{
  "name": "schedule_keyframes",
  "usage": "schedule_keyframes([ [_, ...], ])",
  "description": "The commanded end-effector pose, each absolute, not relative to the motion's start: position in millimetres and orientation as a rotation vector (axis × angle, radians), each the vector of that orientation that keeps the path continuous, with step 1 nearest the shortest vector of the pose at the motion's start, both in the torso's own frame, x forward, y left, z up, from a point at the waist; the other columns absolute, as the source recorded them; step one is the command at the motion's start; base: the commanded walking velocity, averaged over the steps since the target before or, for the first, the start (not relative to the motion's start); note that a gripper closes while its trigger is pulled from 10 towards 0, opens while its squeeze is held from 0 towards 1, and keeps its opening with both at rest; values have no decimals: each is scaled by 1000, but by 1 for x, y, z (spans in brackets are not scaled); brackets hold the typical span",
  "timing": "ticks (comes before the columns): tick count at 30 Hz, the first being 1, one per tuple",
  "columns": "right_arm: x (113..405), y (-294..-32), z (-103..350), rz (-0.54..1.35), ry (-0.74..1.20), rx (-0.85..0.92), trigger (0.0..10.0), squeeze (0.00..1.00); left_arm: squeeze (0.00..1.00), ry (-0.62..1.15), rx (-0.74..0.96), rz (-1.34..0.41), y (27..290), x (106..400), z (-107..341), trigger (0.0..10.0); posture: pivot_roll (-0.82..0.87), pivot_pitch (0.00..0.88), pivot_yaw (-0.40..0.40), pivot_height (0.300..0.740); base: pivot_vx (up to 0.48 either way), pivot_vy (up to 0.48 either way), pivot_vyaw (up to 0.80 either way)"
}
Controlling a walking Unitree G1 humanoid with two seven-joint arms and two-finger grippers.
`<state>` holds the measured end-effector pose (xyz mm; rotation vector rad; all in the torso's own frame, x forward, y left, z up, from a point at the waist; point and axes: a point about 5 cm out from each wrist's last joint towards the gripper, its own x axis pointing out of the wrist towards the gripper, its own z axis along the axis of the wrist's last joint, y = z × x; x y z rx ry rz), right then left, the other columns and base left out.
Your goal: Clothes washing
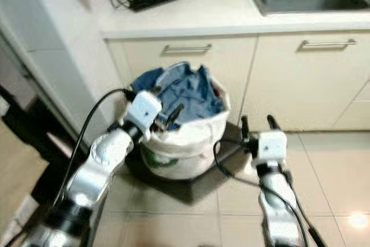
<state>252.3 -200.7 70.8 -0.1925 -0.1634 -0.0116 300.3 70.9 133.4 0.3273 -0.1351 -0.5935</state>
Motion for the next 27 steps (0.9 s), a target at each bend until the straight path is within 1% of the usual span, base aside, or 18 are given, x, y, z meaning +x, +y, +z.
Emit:
schedule_keyframes([
  [1,255,-197,78,-6,-203,-198,10000,0,0,-125,344,-576,73,304,133,10000,-169,0,78,740,356,-315,0],
  [5,257,-193,82,7,-219,-200,10000,0,0,-107,353,-539,75,309,133,10000,-168,0,79,740,462,-63,0],
  [8,258,-189,86,22,-234,-205,10000,0,0,-92,398,-501,76,314,131,10000,-171,0,79,740,460,0,0],
  [12,261,-185,91,28,-249,-205,10000,0,0,-117,362,-493,76,313,134,10000,-171,0,79,740,0,0,0],
  [14,261,-185,92,29,-251,-205,10000,0,0,-118,335,-499,76,313,135,10000,-170,0,76,740,277,0,0],
  [20,264,-184,97,32,-258,-208,10000,0,0,-134,349,-493,74,313,139,10000,-169,0,73,740,475,0,0],
  [27,265,-184,97,27,-250,-207,10000,0,0,-99,352,-458,79,316,136,10000,-162,0,75,740,479,0,0],
])
